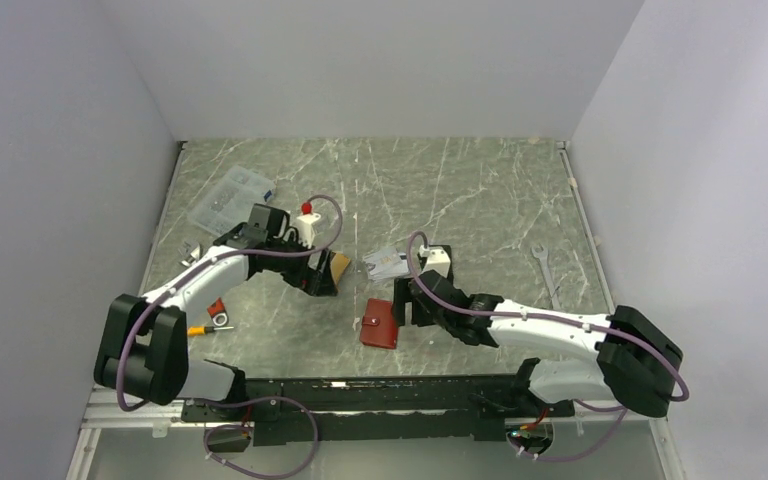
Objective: Put the credit cards into the card holder
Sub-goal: Pick up the card holder from the center of the board.
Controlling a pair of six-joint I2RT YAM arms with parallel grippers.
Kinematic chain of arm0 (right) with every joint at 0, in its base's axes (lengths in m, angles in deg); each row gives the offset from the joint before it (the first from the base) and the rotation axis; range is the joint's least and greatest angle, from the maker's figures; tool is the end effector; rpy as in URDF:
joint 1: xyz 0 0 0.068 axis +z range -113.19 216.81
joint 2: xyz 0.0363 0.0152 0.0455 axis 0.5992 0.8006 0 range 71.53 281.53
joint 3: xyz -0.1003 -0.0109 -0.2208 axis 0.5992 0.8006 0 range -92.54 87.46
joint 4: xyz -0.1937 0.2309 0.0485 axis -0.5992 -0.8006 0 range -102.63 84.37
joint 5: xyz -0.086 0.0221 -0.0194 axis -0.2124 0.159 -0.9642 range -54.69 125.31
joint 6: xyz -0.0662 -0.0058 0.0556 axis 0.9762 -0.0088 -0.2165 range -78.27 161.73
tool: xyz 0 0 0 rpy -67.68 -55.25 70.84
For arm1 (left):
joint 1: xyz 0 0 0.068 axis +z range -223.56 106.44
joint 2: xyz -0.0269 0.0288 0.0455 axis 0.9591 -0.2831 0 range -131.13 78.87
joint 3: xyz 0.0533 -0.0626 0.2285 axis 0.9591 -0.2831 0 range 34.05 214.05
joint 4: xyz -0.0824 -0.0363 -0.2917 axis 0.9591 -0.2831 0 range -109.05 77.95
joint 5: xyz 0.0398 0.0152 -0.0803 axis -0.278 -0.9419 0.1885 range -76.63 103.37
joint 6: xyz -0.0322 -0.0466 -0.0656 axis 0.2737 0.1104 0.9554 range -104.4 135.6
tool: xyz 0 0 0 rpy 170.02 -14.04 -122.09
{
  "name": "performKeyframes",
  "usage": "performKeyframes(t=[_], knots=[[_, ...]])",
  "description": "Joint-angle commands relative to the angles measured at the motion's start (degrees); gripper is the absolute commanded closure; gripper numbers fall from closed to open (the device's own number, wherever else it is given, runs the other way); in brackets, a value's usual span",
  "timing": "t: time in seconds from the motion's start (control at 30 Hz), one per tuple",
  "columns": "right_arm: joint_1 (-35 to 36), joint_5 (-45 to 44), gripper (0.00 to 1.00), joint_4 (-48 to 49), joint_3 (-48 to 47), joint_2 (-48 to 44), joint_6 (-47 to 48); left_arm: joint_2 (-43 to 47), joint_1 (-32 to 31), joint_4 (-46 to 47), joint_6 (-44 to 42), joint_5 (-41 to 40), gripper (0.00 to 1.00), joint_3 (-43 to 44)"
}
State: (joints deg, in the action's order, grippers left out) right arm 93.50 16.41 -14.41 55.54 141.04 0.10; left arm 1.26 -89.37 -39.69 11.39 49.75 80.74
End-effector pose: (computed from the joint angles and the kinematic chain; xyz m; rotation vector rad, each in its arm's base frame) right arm 0.1893 0.2429 0.0953 -0.1540 2.3668 0.4591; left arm 0.2971 -0.1314 0.1271 0.6680 2.4426 -0.8960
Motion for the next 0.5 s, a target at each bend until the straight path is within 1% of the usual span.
performKeyframes(t=[0.0,0.17,0.3,0.4,0.47], knots=[[0.27,5.12,0.14,9.91,2.24,2.26,-2.09,-1.19,-4.2,8.54,2.87,3.26,0.01,-0.64],[0.14,7.54,0.17,15.58,3.46,5.9,-4.19,-3.9,-9.05,12.22,3.77,2.96,0.01,-1.5],[0.04,9.03,0.23,18.22,4.97,7.22,-5.93,-6.16,-11.06,15.38,6.25,1.81,0.01,-2.66],[-0.17,9.86,0.26,21.33,7.34,7.47,-7.91,-8.18,-12.43,17.81,6.57,1.42,0.09,-3.47],[-0.24,10.14,0.27,23.33,9.24,7.28,-9.41,-10.08,-13.25,18.74,6.96,1.39,0.14,-3.22]])
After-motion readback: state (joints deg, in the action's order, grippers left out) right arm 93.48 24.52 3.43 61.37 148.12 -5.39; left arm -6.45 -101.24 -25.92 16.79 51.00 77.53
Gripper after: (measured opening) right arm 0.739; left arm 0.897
